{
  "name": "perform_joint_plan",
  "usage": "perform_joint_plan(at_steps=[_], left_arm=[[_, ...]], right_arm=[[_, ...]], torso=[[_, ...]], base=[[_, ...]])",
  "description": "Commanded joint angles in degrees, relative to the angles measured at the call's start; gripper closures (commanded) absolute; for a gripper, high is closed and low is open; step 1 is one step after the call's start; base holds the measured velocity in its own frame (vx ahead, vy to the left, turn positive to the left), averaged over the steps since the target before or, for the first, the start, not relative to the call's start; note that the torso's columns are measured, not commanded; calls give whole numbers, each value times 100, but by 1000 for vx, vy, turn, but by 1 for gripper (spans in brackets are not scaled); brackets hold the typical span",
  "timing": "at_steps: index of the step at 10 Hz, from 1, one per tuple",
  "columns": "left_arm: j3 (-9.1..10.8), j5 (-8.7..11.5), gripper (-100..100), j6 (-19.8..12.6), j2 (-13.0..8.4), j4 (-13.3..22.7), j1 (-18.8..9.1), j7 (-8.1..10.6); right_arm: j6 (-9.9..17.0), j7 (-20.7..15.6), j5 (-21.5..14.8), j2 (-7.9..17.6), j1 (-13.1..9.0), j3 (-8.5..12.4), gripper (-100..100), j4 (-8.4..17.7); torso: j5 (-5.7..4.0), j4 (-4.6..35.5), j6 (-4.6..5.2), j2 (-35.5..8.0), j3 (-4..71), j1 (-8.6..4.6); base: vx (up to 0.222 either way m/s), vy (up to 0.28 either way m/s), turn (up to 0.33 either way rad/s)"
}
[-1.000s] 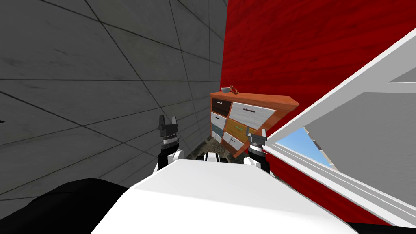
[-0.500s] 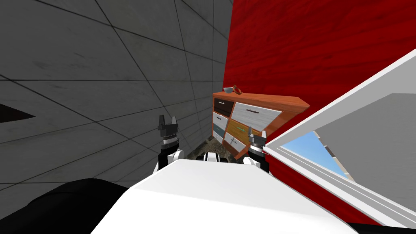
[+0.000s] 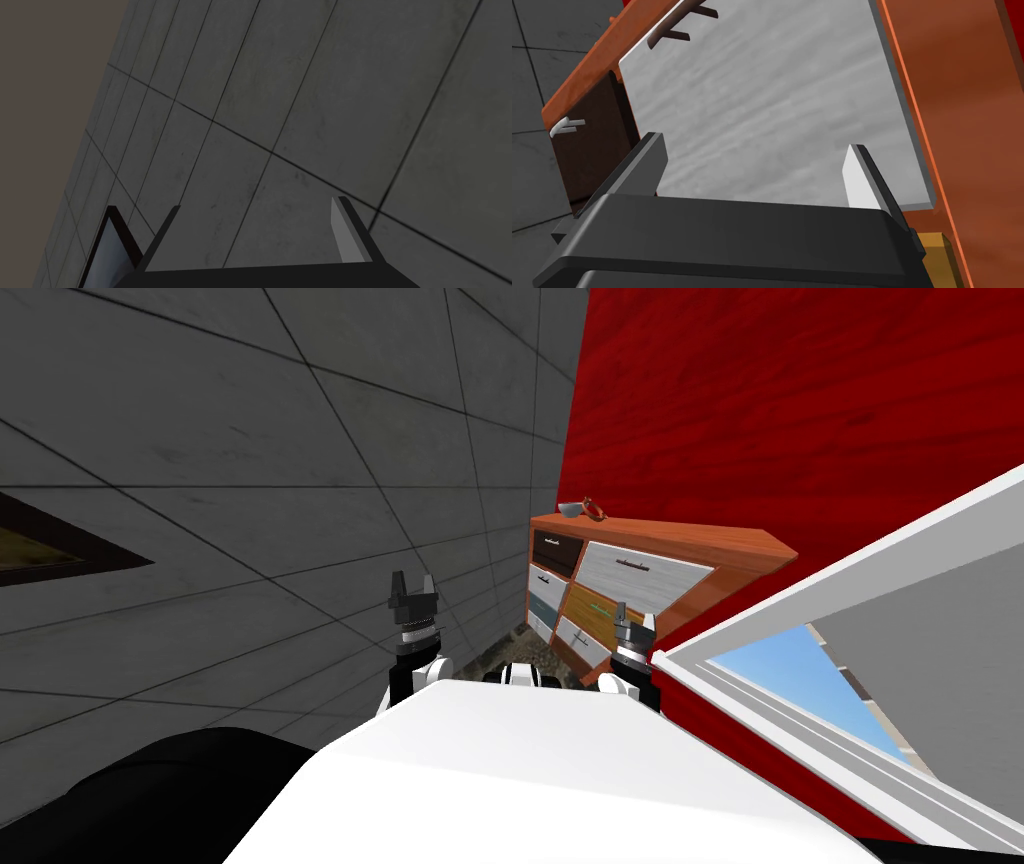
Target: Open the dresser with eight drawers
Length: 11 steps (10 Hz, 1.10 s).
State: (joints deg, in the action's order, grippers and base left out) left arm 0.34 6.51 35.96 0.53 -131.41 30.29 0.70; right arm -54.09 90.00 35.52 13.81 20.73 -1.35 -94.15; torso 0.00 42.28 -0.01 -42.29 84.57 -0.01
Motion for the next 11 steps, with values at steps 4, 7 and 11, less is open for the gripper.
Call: perform_joint_plan(at_steps=[4, 7, 11], left_arm=[[0, 0, 0, 0, 0, 0, 0, 0], [0, 0, 0, 0, 0, 0, 0, 0], [0, 0, 0, 0, 0, 0, 1, 0]], right_arm=[[-115, 935, 472, -30, -158, 13, -100, 365], [-161, 1417, 831, -100, -288, 22, -100, 629], [-186, 2000, 1165, -213, -411, 30, -100, 867]], torso=[[0, 0, 0, 1, 0, 1], [-7, -6, -2, 14, 7, -11], [-29, -27, -13, 59, 31, -47]], base=[[-1, -15, 82], [-8, -14, 81], [-8, -11, 60]])
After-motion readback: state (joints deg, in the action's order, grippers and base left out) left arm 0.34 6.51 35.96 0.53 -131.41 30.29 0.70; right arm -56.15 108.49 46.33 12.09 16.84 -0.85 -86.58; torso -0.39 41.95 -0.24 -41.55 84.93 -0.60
